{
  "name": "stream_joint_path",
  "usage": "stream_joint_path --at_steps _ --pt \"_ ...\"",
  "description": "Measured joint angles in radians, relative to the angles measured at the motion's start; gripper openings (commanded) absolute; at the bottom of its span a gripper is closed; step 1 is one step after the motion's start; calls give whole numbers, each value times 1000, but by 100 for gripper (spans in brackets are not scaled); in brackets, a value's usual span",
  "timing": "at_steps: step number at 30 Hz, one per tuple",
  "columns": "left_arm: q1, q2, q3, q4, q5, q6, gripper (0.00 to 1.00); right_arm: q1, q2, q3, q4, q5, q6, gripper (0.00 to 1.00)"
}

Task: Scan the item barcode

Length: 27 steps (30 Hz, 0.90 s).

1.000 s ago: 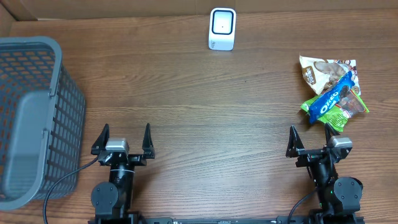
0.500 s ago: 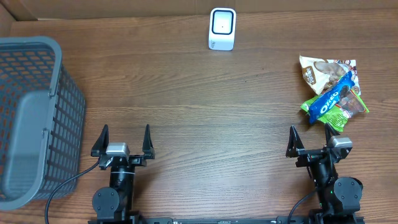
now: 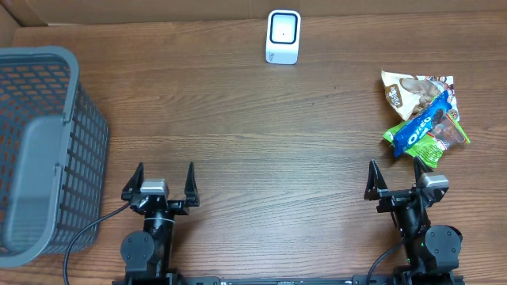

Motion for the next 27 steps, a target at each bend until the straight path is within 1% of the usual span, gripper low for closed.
stream_joint_path --at_steps 3,21,24,27 --pt "0 0 -3 -39 0 0 100 0 0 0 0 0 0 100" --pt "0 0 -3 -37 24 1 100 0 0 0 0 0 0 100" --pt "0 0 -4 -20 31 13 100 0 0 0 0 0 0 100" --pt "0 0 -5 36 33 43 100 0 0 0 0 0 0 100"
